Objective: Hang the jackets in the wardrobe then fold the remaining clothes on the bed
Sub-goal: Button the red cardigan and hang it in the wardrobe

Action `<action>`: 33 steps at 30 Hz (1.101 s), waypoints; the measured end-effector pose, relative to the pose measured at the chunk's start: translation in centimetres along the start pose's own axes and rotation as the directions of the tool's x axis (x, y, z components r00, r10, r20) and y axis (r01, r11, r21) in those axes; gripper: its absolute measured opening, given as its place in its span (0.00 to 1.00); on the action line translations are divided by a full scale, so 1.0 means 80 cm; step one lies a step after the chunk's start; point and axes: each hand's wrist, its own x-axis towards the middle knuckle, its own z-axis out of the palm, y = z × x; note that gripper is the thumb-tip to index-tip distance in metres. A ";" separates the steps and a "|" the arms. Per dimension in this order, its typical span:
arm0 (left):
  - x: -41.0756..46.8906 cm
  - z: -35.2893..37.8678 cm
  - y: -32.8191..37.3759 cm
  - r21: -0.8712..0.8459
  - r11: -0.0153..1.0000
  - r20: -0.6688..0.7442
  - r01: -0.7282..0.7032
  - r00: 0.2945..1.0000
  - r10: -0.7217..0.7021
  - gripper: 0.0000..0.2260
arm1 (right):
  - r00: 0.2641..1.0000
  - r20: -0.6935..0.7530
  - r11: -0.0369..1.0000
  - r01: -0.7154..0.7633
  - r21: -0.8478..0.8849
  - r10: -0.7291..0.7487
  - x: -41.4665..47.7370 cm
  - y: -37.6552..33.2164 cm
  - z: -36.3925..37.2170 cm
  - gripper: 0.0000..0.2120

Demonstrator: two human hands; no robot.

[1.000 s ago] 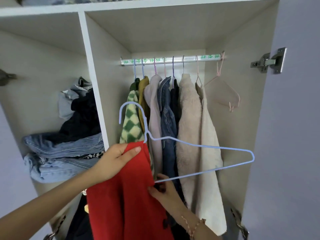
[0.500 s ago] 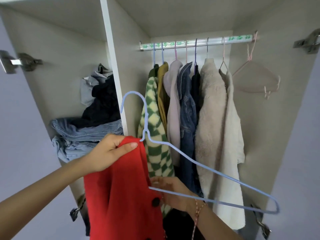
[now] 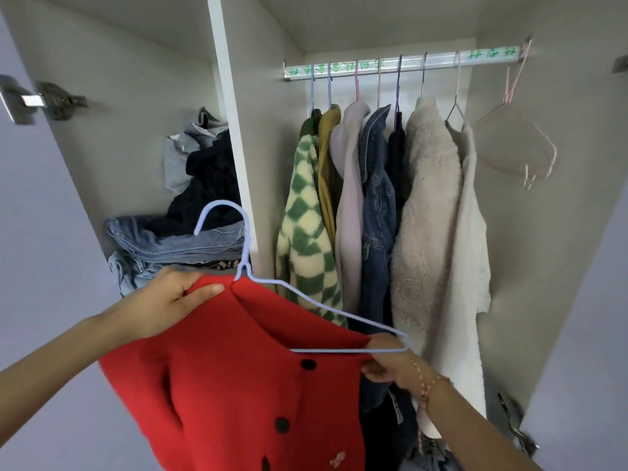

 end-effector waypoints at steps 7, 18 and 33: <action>-0.015 0.006 -0.047 0.069 0.995 -0.011 0.065 0.998 -0.064 0.10 | 0.997 -0.006 0.994 0.076 -0.078 -0.077 -0.026 -0.026 -0.026 0.12; -0.019 0.062 -0.063 0.454 0.890 0.232 -0.032 0.969 -0.083 0.40 | 0.944 -0.069 0.924 0.299 -0.238 -0.324 -0.066 -0.083 -0.026 0.08; 0.006 0.114 0.027 -0.001 0.984 -0.096 0.176 0.980 -0.175 0.28 | 0.609 0.449 0.272 0.743 -0.611 -0.654 -0.133 -0.039 0.062 0.11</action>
